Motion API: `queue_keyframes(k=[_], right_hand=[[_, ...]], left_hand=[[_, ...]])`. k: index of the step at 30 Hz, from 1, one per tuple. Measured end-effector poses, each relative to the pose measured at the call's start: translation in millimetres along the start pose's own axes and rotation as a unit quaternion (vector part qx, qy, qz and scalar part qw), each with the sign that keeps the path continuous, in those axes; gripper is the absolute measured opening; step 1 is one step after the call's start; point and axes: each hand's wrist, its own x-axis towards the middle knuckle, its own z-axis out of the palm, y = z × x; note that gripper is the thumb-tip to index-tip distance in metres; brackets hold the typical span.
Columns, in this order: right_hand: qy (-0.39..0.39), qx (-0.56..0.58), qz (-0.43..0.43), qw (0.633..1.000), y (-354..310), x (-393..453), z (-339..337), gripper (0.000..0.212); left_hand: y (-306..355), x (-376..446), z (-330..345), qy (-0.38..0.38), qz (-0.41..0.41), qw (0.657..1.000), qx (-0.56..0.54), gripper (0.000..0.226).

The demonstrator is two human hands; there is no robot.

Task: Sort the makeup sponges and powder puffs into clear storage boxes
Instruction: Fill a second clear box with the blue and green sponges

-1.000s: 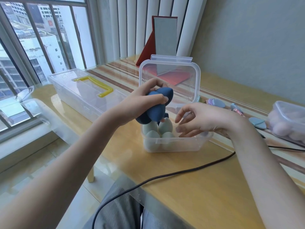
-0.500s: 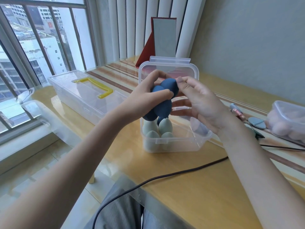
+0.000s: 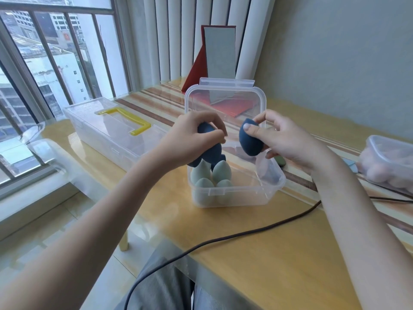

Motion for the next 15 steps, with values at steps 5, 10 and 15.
queue_keyframes(k=[5, 10, 15], right_hand=[[-0.046, 0.057, 0.005, 0.997, 2.3, 0.1, -0.9, 0.016], [-0.043, 0.071, -0.016, 0.996, 0.5, -0.4, -2.2, 0.038], [-0.007, -0.02, -0.008, 1.0, 1.9, -1.3, -3.3, 0.053]], left_hand=[[-4.2, -1.9, 5.6, 0.008, 0.004, 1.0, 0.005, 0.018], [-6.4, -3.1, 6.9, 0.039, 0.02, 0.999, 0.001, 0.013], [-8.2, -2.0, 8.9, 0.067, 0.024, 0.997, 0.009, 0.011]])
